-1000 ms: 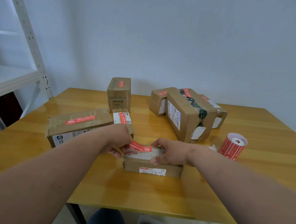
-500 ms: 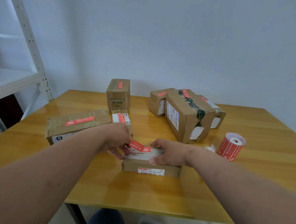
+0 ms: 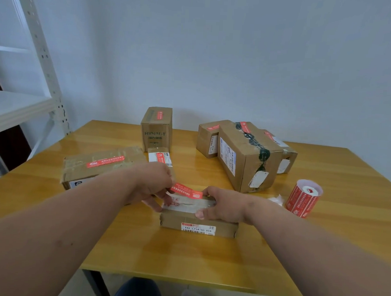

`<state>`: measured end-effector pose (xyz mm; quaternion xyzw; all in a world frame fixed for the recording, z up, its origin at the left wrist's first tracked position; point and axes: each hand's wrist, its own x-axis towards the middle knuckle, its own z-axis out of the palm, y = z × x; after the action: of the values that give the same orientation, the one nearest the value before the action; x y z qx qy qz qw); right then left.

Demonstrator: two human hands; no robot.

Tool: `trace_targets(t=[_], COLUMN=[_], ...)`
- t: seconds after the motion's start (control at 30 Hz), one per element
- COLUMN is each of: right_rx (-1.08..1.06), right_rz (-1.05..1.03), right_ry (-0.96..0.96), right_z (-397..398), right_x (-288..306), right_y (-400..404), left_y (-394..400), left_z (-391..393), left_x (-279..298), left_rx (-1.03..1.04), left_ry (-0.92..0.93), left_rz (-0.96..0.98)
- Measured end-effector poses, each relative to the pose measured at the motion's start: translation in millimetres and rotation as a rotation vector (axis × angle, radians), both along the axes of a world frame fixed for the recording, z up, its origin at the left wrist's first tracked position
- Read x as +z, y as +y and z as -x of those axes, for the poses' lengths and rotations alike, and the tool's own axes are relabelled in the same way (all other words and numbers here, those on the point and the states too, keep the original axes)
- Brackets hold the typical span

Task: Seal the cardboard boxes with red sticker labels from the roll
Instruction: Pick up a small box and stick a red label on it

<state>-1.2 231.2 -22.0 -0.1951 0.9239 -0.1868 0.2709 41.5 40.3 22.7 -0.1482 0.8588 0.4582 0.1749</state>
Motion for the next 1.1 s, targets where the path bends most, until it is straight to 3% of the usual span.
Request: trace_targets(t=[0.3, 0.53, 0.7, 0.97, 1.1], right_rx=[-0.087, -0.235, -0.254, -0.265, -0.260], right_rz=[0.164, 0.419, 0.281, 0.337, 0.235], right_ry=[-0.038, 0.138, 0.189, 0.058, 0.023], right_z=[6, 0, 0, 2, 4], right_x=[13, 37, 34, 34, 30], right_y=[1, 1, -7, 6, 6], left_y=[-11, -7, 1, 1, 7], left_z=[0, 6, 8, 14, 22], left_x=[9, 10, 6, -3, -7], left_rx=[0.009, -0.025, -0.053, -0.060, -0.101], left_ry=[-0.012, 0.024, 0.026, 0.027, 0.037], left_rz=[-0.038, 0.016, 0.062, 0.094, 0.213])
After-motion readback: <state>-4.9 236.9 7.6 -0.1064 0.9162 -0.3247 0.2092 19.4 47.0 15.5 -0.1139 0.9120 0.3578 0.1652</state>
